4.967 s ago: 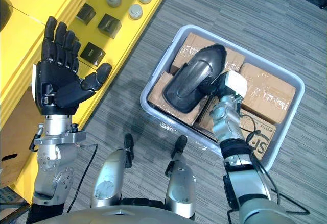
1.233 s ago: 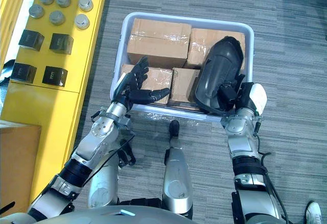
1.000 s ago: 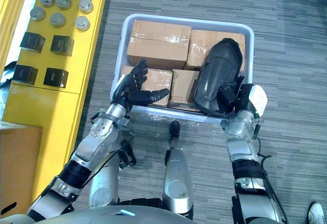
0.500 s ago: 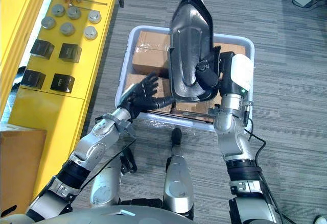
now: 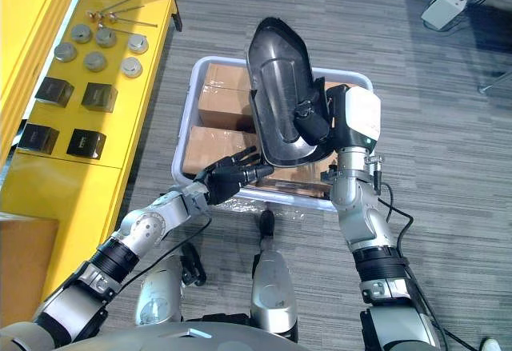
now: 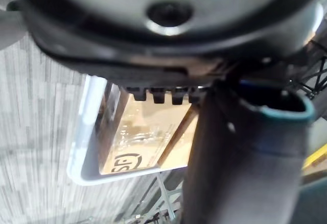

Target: Walk over and take three plastic housings, then place them on the shelf

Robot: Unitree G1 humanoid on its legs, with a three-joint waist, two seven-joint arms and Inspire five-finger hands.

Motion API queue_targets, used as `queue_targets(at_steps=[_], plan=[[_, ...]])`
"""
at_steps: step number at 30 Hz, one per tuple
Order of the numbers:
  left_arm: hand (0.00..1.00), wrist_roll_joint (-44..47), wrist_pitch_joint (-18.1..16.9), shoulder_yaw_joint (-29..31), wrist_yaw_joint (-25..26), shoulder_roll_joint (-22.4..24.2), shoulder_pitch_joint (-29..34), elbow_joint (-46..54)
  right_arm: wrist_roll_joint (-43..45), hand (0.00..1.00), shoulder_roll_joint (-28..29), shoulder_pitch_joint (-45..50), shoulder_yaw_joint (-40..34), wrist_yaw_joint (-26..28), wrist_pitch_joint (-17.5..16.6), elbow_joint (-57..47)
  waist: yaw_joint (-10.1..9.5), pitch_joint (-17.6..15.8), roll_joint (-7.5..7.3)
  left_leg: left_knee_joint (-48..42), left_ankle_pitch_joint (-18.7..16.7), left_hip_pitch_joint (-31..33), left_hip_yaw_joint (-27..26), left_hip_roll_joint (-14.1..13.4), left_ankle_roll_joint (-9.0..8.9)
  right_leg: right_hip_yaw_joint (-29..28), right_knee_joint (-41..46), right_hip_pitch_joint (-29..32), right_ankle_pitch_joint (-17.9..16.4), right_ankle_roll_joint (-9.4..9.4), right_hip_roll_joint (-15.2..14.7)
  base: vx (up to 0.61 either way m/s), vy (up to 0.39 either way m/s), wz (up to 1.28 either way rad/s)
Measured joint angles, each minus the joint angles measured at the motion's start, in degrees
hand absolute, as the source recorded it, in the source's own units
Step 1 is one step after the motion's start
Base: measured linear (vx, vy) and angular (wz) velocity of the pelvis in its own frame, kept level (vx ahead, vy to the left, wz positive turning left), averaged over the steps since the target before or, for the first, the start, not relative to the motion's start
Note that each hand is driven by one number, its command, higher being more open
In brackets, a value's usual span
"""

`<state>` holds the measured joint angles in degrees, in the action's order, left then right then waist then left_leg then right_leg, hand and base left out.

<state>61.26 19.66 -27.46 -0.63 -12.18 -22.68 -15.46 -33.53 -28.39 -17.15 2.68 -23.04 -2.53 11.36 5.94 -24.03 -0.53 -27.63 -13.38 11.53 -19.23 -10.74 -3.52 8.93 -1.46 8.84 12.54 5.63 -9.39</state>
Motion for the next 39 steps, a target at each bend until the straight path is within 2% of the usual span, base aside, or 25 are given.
queue_targets(at_steps=[7,12,15,23,27,30,39], plan=[[1.0,6.47,-1.61,-0.16,-0.94,-0.02,0.0,-0.94,0.04,0.0,-1.56,-1.76,0.25,-0.05,-1.76,2.69,0.03,0.13,-0.22,0.01,-0.01,0.0,0.0,-0.11,-0.01,0.05,0.08,0.0,0.0,-0.01,0.08,0.0,0.0,0.0],[1.0,13.0,-4.21,5.36,-2.66,0.76,0.04,-2.06,-2.31,0.0,-3.51,0.97,1.28,0.02,-3.18,5.38,-1.05,0.42,-0.59,-0.13,-0.13,0.05,0.06,-0.44,-0.2,0.12,0.21,-0.05,-0.07,-0.1,0.35,-0.01,-0.004,0.0],[1.0,13.17,-5.91,8.45,-3.4,0.35,0.03,-2.06,-2.22,0.0,-3.5,2.87,1.6,0.07,-3.49,6.02,-1.12,0.46,-0.64,-0.22,-0.18,0.06,0.27,-0.68,-0.29,0.49,0.28,-0.31,-0.24,-0.3,0.55,-0.03,-0.013,0.04],[1.0,13.15,-4.51,9.46,-4.84,-0.48,0.56,-2.75,-2.23,0.0,-3.5,3.52,1.12,0.05,-3.65,6.03,-1.22,0.59,-0.87,-0.34,-0.33,0.12,0.57,-0.86,-0.51,0.66,0.17,-0.42,-0.28,-0.34,0.74,0.0,0.0,0.0],[1.0,12.52,-2.81,9.54,-5.0,-1.23,0.57,-3.14,-2.27,0.0,-3.49,5.03,0.82,-0.14,-6.14,5.99,-1.24,1.14,-1.76,-0.43,-0.45,0.13,0.69,-0.95,-0.58,0.73,0.11,-0.55,-0.31,-0.35,0.85,0.0,0.0,0.0],[1.0,11.88,-1.89,9.54,-5.07,-1.28,0.56,-3.14,-2.29,0.0,-3.48,5.18,0.82,-0.17,-6.86,5.95,-1.21,1.15,-1.76,-0.91,-0.69,0.14,0.73,-1.05,-0.52,0.91,0.06,-0.82,-0.34,-0.37,0.86,0.0,0.0,0.01],[1.0,7.54,-0.62,5.71,-7.73,-2.34,0.54,-3.15,-3.22,0.0,-3.48,4.92,1.4,0.62,-8.22,5.62,-1.4,1.6,-1.73,-1.12,-0.83,0.34,0.75,-1.15,-0.54,1.06,-0.3,-0.86,-0.34,-0.37,0.94,-0.01,0.0,0.0]])
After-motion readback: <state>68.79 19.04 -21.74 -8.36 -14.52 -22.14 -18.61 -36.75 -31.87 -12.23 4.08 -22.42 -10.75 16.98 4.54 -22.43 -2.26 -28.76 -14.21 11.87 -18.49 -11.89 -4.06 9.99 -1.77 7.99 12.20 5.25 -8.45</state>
